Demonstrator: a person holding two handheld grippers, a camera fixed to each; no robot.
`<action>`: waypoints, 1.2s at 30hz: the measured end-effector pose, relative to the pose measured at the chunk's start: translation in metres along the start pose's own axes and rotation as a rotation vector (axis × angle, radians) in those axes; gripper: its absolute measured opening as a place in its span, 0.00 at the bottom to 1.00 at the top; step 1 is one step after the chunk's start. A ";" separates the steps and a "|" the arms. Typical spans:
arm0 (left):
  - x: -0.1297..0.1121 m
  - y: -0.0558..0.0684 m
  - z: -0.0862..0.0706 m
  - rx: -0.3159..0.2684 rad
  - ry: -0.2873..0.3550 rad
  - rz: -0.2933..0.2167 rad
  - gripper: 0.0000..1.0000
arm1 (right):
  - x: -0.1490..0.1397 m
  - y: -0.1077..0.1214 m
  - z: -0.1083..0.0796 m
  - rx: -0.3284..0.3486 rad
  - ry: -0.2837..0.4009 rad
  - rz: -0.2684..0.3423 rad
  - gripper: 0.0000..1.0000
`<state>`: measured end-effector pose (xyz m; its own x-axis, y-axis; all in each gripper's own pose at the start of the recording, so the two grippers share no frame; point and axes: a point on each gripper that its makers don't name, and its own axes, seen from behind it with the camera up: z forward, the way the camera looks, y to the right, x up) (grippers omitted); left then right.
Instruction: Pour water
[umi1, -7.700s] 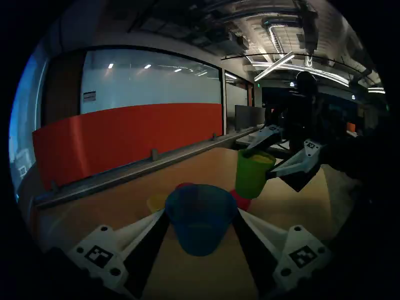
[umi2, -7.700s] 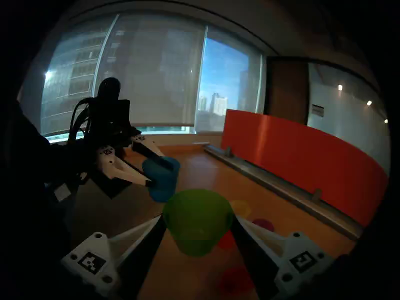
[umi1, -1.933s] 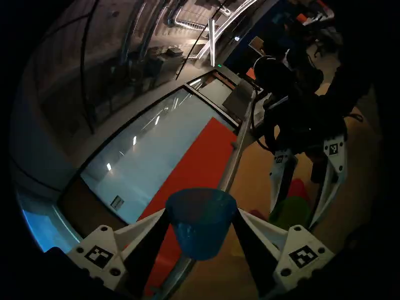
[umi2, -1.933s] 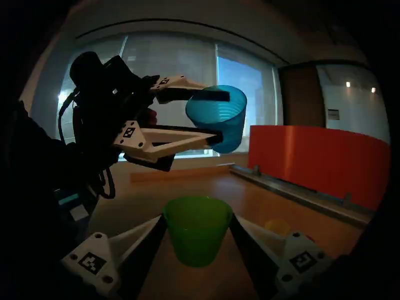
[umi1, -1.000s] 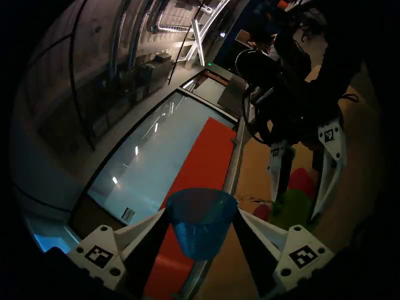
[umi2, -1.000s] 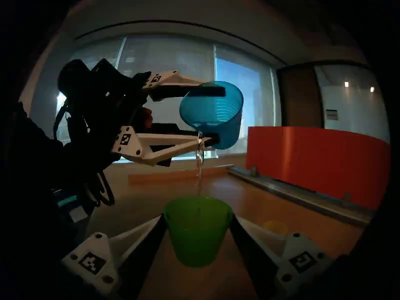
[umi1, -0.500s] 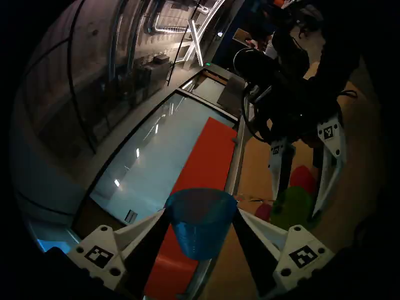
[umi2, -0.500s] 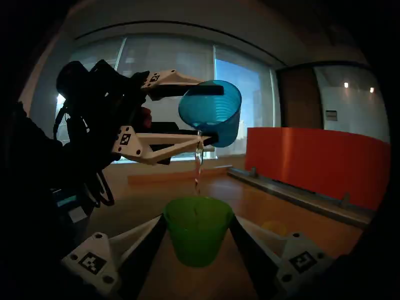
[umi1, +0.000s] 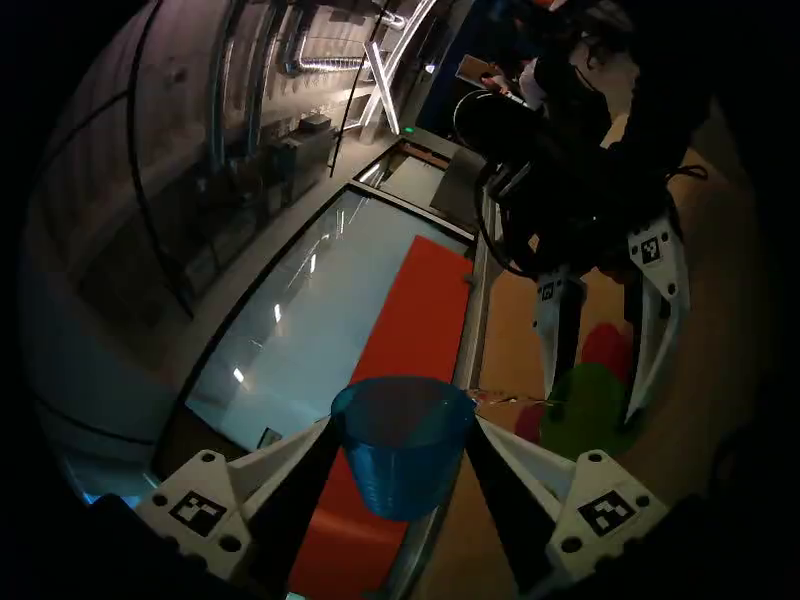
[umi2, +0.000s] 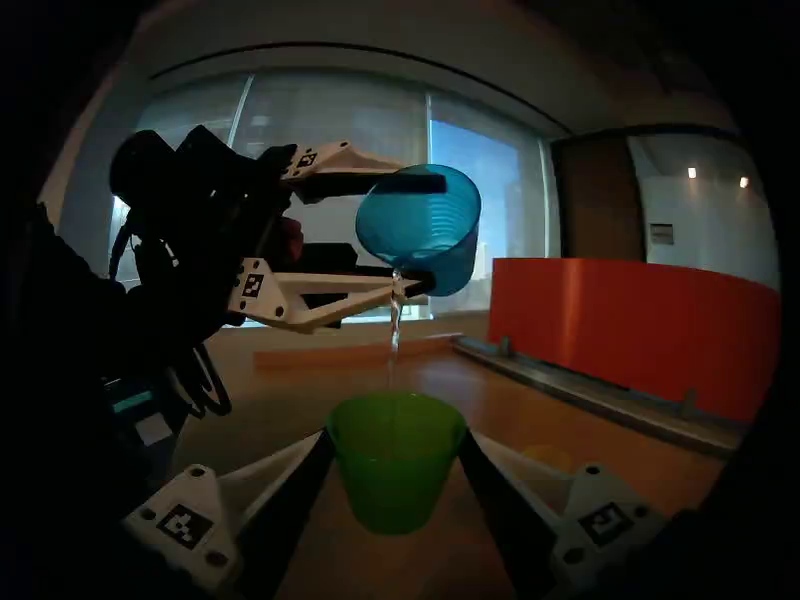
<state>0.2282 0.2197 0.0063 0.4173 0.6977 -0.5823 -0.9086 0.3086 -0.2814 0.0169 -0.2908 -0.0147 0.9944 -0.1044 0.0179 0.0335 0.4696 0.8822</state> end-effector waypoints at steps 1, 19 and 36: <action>0.000 0.000 0.000 0.001 0.001 0.004 0.86 | 0.000 0.000 0.000 0.000 0.001 0.000 0.91; 0.002 -0.006 -0.001 0.016 0.001 0.067 0.86 | 0.004 0.000 0.000 0.002 0.001 -0.005 0.91; 0.004 -0.014 0.000 0.031 0.001 0.144 0.86 | 0.004 0.002 -0.002 -0.003 0.004 -0.005 0.91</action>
<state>0.2427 0.2185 0.0081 0.2827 0.7358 -0.6154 -0.9591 0.2253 -0.1713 0.0209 -0.2880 -0.0138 0.9946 -0.1030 0.0119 0.0383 0.4716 0.8810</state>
